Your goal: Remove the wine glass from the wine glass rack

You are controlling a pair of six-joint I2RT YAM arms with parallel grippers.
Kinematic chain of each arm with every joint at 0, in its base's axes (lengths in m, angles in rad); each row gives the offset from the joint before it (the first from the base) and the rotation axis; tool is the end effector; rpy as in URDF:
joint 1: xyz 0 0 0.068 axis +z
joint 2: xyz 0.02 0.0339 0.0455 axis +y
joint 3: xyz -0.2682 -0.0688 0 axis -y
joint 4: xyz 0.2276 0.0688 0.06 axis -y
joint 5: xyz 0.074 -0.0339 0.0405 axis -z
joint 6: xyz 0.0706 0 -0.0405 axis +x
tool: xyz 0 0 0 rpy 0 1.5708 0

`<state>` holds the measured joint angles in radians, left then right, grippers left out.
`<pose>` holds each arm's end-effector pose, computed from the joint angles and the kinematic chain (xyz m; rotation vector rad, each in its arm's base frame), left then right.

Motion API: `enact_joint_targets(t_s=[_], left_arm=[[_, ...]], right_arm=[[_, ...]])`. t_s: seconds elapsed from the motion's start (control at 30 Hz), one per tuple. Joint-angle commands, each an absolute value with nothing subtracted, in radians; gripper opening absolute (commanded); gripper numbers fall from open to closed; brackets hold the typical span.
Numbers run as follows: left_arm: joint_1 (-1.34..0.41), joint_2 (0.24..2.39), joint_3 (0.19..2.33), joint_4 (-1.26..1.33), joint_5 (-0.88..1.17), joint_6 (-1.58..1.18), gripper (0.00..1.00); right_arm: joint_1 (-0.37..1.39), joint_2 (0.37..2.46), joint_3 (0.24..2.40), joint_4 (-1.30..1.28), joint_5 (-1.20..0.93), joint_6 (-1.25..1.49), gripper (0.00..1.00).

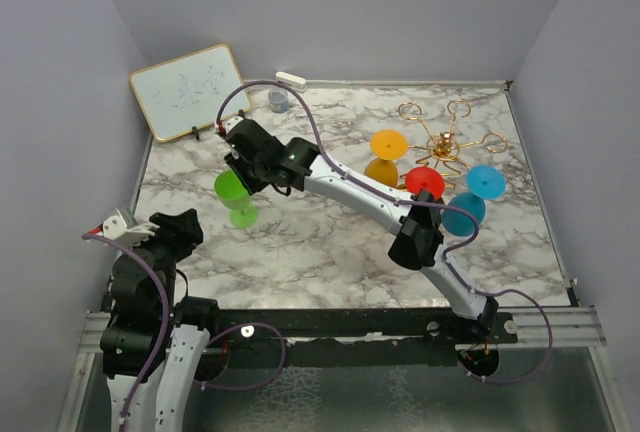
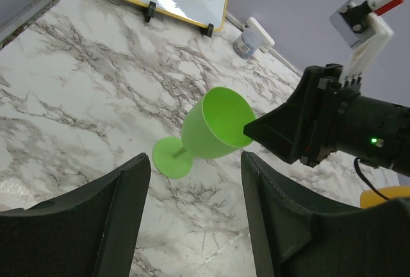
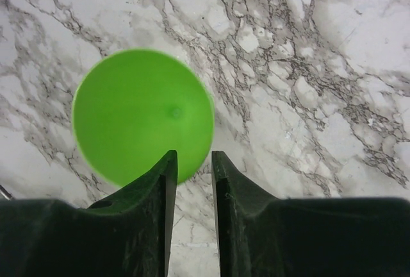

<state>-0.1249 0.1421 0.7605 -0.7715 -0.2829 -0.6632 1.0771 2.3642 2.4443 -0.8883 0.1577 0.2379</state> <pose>0.0474 0.0139 0.3107 -0.6586 1.5993 -0.3395 0.2621 0.4637 0.2757 -0.9122 2.2324 0.4398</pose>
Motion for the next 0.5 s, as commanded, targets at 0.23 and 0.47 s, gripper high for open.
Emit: enact_joint_targets(t_s=[0.23, 0.47], left_arm=[[-0.127, 0.147, 0.767, -0.752, -0.304, -0.653, 0.61], [-0.127, 0.153, 0.767, -0.752, -0.301, -0.653, 0.61]], right_arm=[[1.080, 1.967, 2.336, -0.829, 0.217, 0.232, 0.40], [1.079, 1.586, 2.050, -0.720, 0.328, 0.231, 0.50]])
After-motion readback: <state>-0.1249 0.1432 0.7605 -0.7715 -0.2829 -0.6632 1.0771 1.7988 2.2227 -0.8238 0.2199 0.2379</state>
